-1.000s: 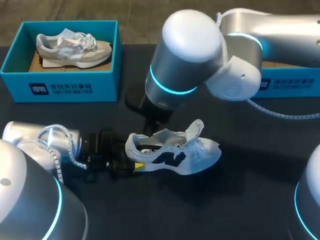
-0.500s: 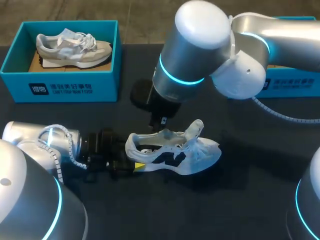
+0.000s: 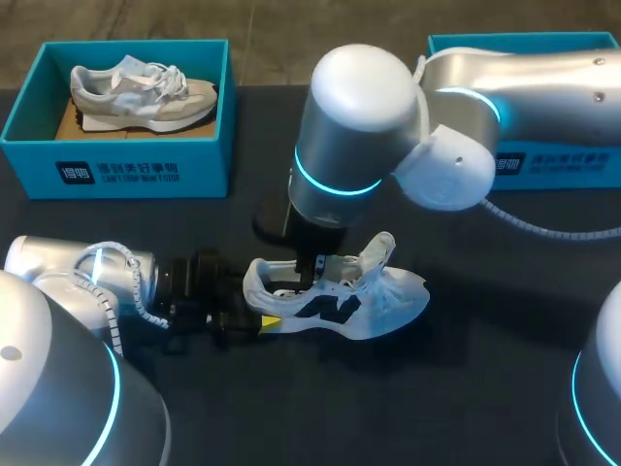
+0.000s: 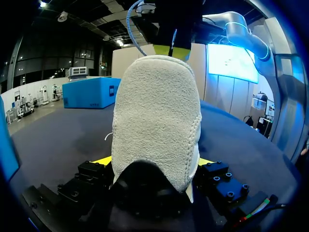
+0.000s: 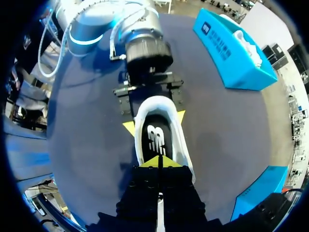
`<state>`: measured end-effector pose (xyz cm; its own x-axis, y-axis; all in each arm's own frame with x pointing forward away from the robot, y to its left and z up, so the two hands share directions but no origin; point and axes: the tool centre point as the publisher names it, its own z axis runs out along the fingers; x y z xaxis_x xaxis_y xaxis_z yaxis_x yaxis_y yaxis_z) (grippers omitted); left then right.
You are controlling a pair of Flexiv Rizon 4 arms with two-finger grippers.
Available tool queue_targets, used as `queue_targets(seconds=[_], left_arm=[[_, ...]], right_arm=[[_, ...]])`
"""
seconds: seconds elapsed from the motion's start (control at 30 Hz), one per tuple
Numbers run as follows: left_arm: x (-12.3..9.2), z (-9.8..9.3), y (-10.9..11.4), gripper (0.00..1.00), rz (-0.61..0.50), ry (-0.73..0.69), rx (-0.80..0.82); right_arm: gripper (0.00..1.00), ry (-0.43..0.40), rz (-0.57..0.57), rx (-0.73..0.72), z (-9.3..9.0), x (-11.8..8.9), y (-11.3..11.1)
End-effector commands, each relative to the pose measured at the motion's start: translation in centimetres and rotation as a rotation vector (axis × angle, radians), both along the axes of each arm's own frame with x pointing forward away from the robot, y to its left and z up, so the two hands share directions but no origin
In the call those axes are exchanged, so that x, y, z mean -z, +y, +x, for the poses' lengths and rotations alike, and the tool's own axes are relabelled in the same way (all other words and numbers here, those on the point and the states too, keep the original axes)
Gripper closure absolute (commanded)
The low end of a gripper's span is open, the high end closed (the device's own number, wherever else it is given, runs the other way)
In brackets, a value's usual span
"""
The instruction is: Take the shoe out of the shoebox, open the shoe tongue, remove and reinsert the insole, then place the shoe into the shoebox
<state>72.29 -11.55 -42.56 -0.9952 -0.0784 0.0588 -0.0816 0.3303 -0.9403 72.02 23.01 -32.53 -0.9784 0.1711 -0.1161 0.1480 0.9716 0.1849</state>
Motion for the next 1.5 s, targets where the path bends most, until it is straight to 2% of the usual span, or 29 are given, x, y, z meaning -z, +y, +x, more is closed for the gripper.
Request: queue_targets(seconds=[0.03,0.43,0.63,1.0,1.23,1.5], left_arm=[[0.4,0.4,0.1,1.0,0.004,0.001,0.001],[0.4,0.4,0.1,1.0,0.004,0.001,0.001],[0.4,0.4,0.1,1.0,0.004,0.001,0.001],[0.4,0.4,0.1,1.0,0.004,0.001,0.001],[0.4,0.4,0.1,1.0,0.004,0.001,0.001],[0.4,0.4,0.1,1.0,0.004,0.001,0.001]], right_arm=[[1.0,0.022,-0.019,-0.005,0.7,1.1,0.8],[1.0,0.089,-0.103,-0.045,2.0,3.4,0.2],[1.0,0.113,-0.124,-0.037,1.8,4.3,-0.4],[1.0,0.142,-0.126,0.004,0.0,4.7,-1.4],[1.0,0.143,-0.128,0.038,0.0,5.1,-1.9],[1.0,0.109,-0.124,0.059,1.1,6.1,-1.4]])
